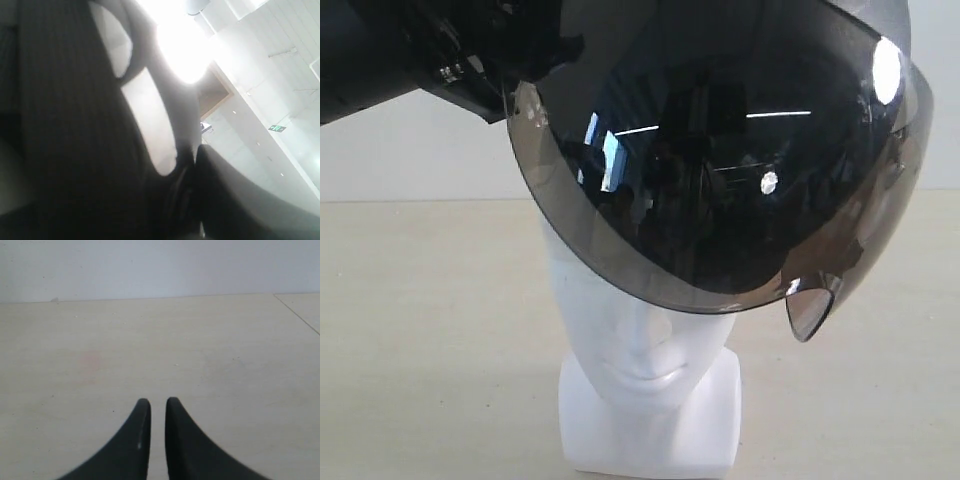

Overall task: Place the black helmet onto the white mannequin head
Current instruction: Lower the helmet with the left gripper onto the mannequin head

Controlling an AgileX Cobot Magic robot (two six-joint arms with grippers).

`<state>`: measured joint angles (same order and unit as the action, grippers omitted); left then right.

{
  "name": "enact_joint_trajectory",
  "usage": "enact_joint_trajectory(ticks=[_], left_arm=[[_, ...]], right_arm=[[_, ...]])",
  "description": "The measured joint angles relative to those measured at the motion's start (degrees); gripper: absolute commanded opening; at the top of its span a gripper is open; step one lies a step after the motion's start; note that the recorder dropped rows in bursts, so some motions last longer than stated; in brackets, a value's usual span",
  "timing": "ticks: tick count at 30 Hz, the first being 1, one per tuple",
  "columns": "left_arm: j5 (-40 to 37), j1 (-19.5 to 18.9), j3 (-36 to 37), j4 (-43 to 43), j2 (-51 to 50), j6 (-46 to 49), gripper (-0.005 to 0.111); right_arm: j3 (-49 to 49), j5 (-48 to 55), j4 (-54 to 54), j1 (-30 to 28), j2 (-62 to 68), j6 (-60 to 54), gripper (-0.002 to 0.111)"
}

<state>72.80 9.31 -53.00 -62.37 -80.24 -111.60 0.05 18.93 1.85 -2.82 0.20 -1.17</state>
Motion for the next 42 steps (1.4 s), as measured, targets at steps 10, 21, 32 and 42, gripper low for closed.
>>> enact_joint_trajectory(ticks=[10, 21, 32, 42], left_arm=[[-1.9, -0.95, 0.0, -1.9, 0.59, 0.23, 0.004], [-3.74, -1.97, -0.2, -4.57, 0.7, 0.23, 0.004], [-2.53, -5.32, -0.2, -9.75, 1.13, -0.12, 0.004], [-3.16, -5.32, -0.2, -11.25, 1.36, -0.12, 0.004]], right_arm=[[0.0, 0.0, 0.0, 0.0, 0.0, 0.0, 0.012], [0.0, 0.0, 0.0, 0.0, 0.0, 0.0, 0.012], [0.0, 0.0, 0.0, 0.0, 0.0, 0.0, 0.012], [0.0, 0.0, 0.0, 0.0, 0.0, 0.0, 0.012]])
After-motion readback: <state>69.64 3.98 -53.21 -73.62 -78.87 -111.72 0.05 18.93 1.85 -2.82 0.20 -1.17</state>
